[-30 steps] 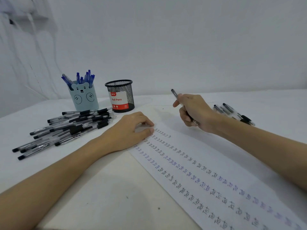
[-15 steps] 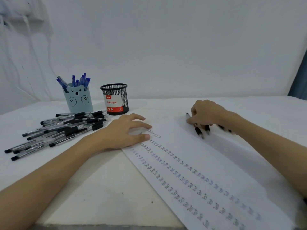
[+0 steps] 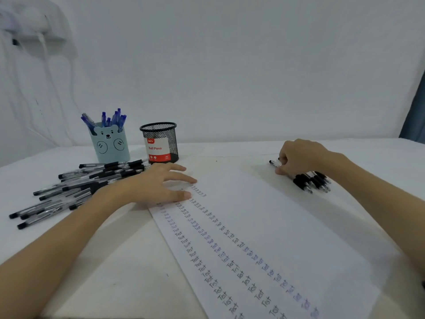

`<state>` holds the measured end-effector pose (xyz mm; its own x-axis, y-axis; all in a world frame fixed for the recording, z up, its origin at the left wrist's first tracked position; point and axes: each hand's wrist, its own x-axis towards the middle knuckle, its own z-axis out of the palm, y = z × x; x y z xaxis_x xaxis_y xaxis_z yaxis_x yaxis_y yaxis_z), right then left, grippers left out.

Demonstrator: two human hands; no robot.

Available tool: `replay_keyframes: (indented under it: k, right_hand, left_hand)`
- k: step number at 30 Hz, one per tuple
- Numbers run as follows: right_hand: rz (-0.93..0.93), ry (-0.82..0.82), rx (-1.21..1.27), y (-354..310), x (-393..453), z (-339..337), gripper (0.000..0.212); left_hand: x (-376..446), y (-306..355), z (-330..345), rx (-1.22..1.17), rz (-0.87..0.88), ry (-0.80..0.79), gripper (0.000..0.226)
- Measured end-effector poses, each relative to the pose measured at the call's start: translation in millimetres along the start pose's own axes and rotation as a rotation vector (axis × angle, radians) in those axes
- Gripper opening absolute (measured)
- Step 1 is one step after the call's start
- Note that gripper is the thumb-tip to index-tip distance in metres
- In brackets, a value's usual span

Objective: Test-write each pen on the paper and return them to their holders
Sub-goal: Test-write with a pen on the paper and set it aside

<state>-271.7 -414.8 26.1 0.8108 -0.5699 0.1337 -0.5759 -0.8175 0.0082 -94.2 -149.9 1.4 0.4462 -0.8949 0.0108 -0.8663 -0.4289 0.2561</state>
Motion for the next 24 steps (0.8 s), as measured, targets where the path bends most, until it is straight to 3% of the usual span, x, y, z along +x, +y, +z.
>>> replay_keyframes:
  k: [4,8,12,16,19,24]
  right_hand:
    - [0.002,0.067,0.016,2,-2,-4,0.035]
    - [-0.109,0.207,0.12,-31,-9,-32,0.038]
    - [-0.369,0.165,0.12,-107,-20,-58,0.032]
    - [-0.631,0.045,0.172,-190,-24,-48,0.02]
    - [-0.776,-0.028,0.266,-238,-26,-25,0.028]
    - [-0.82,0.105,0.261,-290,-26,10,0.032]
  left_hand:
    - [-8,5,-2,-0.041,0.012,0.005,0.044]
    - [-40,-4,-19,-0.173,0.006,0.22,0.029]
    - [-98,-29,-21,-0.183,-0.006,0.394,0.015]
    - [-145,-53,-10,-0.151,-0.025,0.482,0.025]
    - [-168,-67,-3,-0.155,-0.077,0.53,0.026]
    - [-185,-79,10,-0.144,-0.072,0.55,0.034]
